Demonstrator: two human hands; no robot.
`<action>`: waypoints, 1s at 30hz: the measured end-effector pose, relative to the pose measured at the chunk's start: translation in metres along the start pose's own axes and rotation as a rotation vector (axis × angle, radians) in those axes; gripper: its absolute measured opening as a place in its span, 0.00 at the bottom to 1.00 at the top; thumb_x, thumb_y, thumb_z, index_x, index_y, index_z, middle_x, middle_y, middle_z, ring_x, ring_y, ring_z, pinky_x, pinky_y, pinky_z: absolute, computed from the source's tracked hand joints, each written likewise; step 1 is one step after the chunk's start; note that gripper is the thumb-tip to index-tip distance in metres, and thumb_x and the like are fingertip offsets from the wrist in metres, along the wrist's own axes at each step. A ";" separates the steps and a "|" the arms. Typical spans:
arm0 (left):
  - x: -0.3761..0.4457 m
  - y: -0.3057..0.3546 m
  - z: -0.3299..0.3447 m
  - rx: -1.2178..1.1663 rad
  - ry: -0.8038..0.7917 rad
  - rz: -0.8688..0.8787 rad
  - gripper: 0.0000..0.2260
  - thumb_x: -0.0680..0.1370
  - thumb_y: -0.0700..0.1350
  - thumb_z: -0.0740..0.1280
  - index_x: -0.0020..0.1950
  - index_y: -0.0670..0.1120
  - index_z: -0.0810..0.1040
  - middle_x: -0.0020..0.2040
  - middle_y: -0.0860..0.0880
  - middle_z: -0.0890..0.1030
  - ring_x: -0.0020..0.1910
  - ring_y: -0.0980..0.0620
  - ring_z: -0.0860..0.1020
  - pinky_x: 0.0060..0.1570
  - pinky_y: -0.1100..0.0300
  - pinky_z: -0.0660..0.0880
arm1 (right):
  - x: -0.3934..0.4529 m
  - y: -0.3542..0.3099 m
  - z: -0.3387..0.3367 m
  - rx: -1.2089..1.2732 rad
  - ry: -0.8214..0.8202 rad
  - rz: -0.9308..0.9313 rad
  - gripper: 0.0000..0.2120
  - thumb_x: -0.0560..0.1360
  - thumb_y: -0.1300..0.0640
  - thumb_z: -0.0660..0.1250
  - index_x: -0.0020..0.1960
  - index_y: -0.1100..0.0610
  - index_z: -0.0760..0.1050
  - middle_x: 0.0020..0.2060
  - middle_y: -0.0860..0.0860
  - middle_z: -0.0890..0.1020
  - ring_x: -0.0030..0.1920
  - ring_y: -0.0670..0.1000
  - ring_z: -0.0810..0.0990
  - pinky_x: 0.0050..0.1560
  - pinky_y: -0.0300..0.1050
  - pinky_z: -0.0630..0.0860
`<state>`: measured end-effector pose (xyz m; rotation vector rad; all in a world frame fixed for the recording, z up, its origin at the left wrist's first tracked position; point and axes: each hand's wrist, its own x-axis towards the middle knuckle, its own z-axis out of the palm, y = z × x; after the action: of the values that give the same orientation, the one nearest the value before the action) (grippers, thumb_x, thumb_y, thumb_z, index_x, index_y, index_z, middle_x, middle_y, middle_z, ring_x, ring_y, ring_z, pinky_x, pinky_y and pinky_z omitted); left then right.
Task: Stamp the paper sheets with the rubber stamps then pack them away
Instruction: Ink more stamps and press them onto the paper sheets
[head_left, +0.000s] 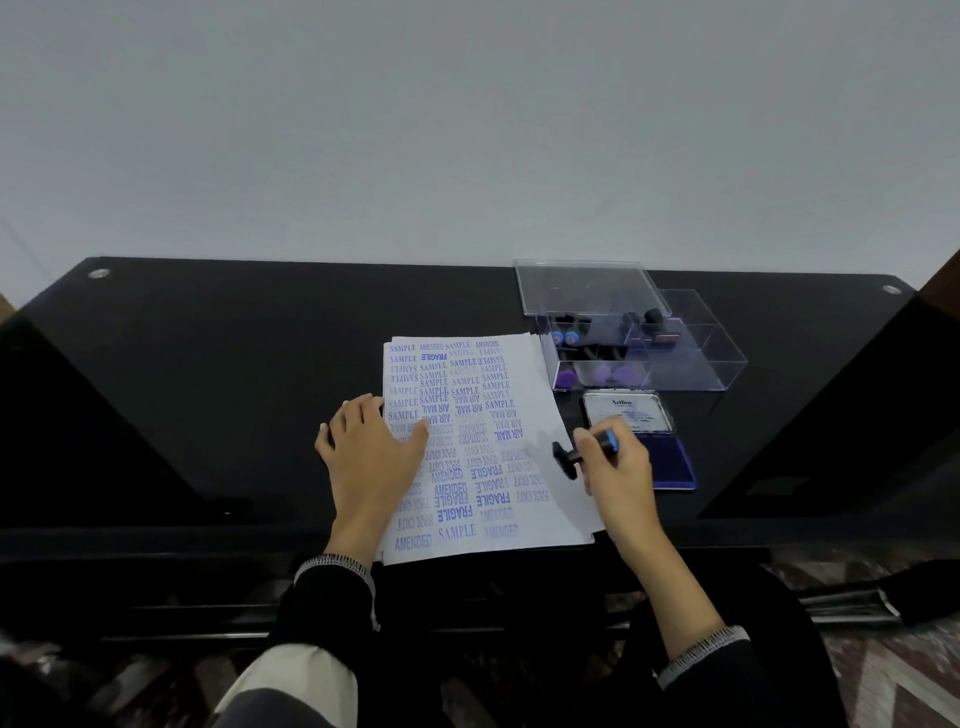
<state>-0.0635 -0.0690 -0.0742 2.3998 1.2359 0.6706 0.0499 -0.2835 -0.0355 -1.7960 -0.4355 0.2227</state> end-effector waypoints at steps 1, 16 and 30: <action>0.000 0.000 0.000 -0.001 0.001 0.001 0.27 0.75 0.61 0.65 0.67 0.46 0.70 0.70 0.49 0.69 0.72 0.48 0.62 0.74 0.45 0.50 | 0.001 0.000 -0.003 0.074 0.029 0.037 0.11 0.78 0.59 0.63 0.38 0.58 0.68 0.25 0.49 0.69 0.27 0.47 0.65 0.30 0.43 0.64; 0.000 0.000 0.000 0.009 0.003 0.007 0.27 0.75 0.62 0.65 0.67 0.46 0.70 0.69 0.48 0.69 0.72 0.48 0.63 0.74 0.44 0.51 | 0.001 0.006 -0.017 0.500 0.167 0.252 0.10 0.79 0.59 0.62 0.39 0.57 0.69 0.20 0.48 0.67 0.23 0.46 0.62 0.24 0.40 0.61; -0.003 0.004 -0.004 0.058 -0.041 0.004 0.28 0.77 0.62 0.62 0.70 0.45 0.67 0.72 0.47 0.67 0.74 0.46 0.61 0.74 0.44 0.50 | 0.006 -0.010 0.010 -0.102 -0.199 -0.125 0.01 0.78 0.54 0.62 0.48 0.49 0.72 0.39 0.56 0.80 0.35 0.49 0.74 0.40 0.44 0.74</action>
<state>-0.0643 -0.0732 -0.0699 2.4509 1.2509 0.5914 0.0494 -0.2699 -0.0284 -1.8458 -0.7094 0.2977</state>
